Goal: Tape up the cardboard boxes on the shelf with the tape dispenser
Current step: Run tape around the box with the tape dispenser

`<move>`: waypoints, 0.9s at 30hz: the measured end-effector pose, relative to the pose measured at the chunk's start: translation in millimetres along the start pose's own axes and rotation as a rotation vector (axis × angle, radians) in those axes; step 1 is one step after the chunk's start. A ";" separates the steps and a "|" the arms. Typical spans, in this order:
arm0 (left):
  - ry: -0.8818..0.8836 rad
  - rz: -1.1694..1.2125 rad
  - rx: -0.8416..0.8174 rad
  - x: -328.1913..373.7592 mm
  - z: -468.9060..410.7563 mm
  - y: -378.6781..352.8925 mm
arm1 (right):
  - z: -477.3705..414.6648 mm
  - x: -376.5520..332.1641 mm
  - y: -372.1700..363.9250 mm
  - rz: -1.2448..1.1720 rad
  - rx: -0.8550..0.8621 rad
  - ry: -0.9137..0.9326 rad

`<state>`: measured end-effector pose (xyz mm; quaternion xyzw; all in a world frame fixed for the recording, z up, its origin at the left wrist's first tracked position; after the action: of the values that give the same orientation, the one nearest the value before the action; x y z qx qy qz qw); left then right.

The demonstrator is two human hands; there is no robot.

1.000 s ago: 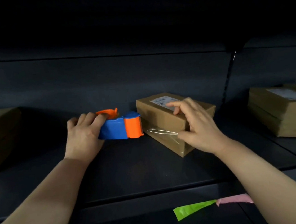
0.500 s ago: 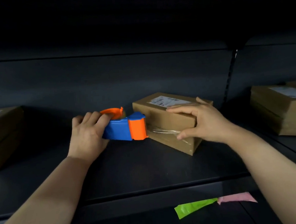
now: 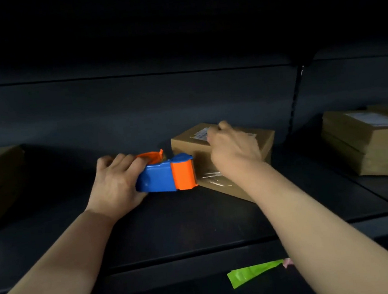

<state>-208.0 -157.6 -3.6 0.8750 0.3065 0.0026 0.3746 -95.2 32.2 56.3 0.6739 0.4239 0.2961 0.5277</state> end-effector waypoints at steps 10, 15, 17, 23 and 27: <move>-0.033 -0.026 0.036 2.4 3.1 4.8 | 6.6 28.0 -2.5 0.075 0.045 0.233; 0.245 -0.056 -0.033 -42.9 20.2 2.2 | 9.1 44.7 0.0 0.028 0.015 0.185; 0.265 -0.058 -0.044 -42.8 19.3 -0.8 | 9.2 44.7 0.5 0.007 0.019 0.195; 0.261 -0.074 0.021 -42.4 15.5 2.3 | 4.5 46.2 -0.6 -0.013 0.032 0.218; 0.284 -0.090 -0.033 -36.0 10.9 -4.0 | 2.7 48.3 -1.5 -0.021 0.029 0.221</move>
<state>-236.8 -181.9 -5.9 0.8448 0.3954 0.1147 0.3417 -70.8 73.7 51.8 0.6402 0.4909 0.3571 0.4708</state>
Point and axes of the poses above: each hand's wrist, its own z-axis away from the middle knuckle, its own y-axis out of the back of the hand, x = y × z, the point moved 5 cm from there along -z, towards the middle knuckle, and after that the axes turned 6 degrees about -x, right-handed, at the moved point
